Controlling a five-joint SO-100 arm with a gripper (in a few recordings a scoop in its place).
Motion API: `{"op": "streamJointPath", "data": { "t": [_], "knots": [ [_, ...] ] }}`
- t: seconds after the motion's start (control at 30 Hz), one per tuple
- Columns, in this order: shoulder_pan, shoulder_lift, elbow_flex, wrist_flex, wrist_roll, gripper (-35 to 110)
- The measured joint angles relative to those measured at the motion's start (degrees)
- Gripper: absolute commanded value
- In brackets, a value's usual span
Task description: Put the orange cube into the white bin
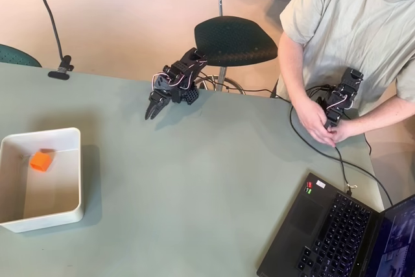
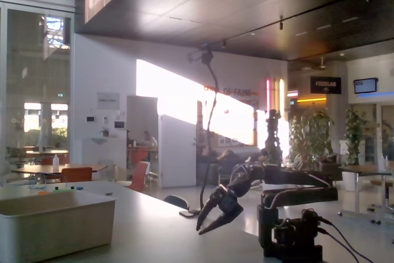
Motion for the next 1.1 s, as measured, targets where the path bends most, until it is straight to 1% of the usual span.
{"op": "streamJointPath", "data": {
  "t": [0.37,1.1],
  "knots": [
    [0.0,0.0,-0.1,8.0,0.0,-2],
    [0.4,0.3,3.6,8.3,0.0,-2]
  ]
}}
